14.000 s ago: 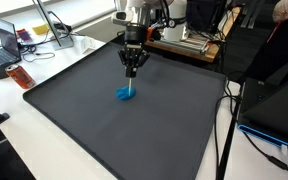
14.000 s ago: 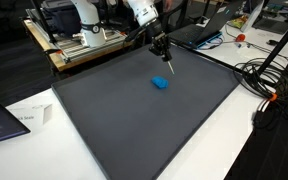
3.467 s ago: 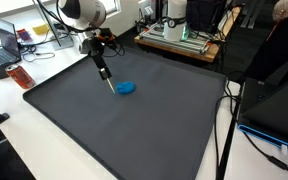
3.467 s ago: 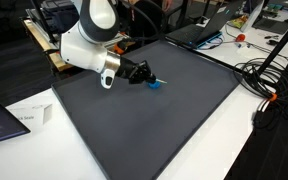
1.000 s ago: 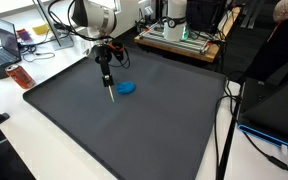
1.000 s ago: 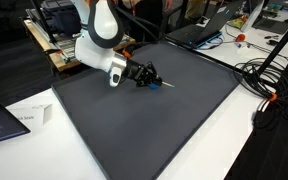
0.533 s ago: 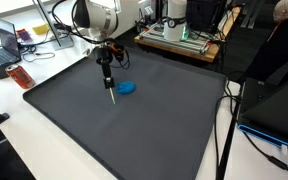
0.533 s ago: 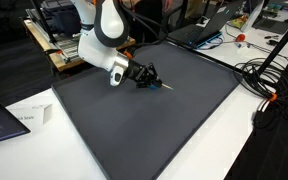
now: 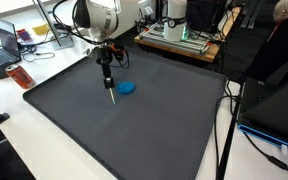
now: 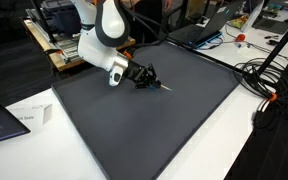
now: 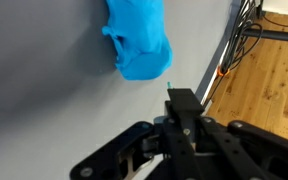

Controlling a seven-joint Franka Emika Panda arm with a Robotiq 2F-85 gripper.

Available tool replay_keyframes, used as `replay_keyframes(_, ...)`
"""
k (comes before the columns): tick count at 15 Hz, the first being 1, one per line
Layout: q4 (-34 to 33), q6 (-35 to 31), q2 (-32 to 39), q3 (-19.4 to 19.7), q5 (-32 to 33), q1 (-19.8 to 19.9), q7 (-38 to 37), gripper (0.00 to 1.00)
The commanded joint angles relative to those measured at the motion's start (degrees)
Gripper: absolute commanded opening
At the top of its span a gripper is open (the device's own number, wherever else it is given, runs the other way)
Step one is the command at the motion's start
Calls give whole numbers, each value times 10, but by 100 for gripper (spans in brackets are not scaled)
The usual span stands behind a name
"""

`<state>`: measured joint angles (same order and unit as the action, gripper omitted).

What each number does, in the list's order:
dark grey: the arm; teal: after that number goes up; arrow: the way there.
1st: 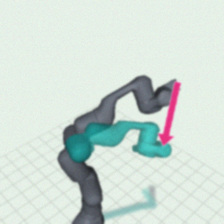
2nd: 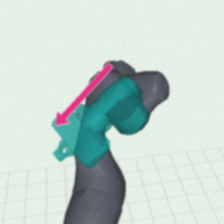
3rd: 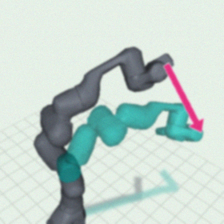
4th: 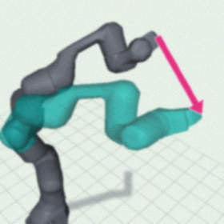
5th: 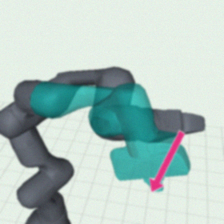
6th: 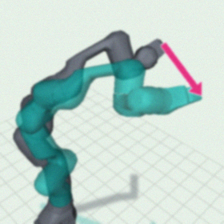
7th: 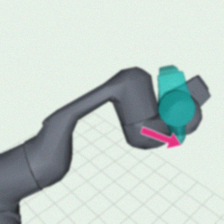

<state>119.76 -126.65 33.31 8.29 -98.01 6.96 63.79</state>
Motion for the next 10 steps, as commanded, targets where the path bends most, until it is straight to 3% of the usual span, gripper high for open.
replay_keyframes(1, 3, -7, -16, 7, 12, -5, -31, 3)
replay_keyframes(10, 46, 26, -54, 18, 4, 15, -17, 3)
